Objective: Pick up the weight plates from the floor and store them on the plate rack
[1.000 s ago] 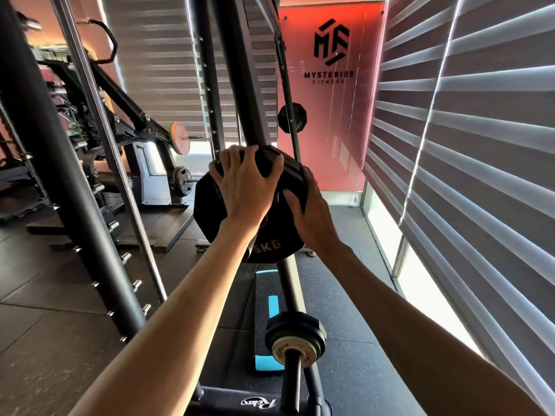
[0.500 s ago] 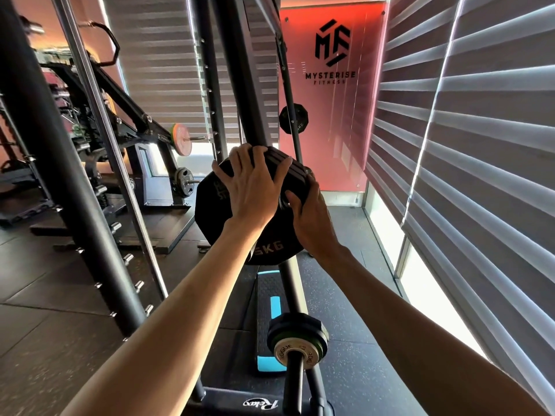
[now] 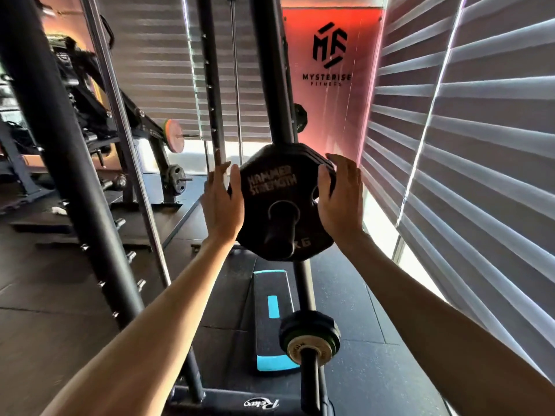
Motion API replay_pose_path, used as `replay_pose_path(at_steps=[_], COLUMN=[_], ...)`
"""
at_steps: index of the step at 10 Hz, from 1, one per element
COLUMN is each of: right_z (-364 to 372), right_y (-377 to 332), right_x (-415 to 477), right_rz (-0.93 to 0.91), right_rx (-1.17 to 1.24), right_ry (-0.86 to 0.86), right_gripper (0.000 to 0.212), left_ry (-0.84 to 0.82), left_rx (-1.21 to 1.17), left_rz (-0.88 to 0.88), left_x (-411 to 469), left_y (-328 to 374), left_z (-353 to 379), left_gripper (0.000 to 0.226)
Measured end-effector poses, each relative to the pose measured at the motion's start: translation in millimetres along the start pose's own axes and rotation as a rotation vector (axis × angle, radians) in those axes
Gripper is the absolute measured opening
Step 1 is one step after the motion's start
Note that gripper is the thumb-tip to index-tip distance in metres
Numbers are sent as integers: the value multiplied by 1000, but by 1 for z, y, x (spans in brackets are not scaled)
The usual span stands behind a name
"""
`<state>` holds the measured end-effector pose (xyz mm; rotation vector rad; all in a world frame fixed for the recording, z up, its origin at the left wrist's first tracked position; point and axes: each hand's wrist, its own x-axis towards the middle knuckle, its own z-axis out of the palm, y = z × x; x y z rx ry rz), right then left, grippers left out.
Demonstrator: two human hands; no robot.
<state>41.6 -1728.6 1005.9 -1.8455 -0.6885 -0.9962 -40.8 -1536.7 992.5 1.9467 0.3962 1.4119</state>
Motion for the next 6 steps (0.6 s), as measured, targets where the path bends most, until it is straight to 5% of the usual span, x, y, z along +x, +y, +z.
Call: replay_pose_path(at_steps=[1, 3, 6], right_z=[8, 22, 8], right_y=[-2, 0, -13], right_x=[2, 5, 7], right_rz=[80, 131, 110], right_rx=[30, -100, -84], right_ry=[52, 157, 68], right_gripper=[37, 48, 36], left_ry=[-47, 113, 47], left_rx=[-143, -130, -92], left_rz=[-56, 7, 2], left_x=[1, 6, 10], left_y=[-9, -23, -17], left_z=[9, 29, 19], left_gripper=[47, 52, 49])
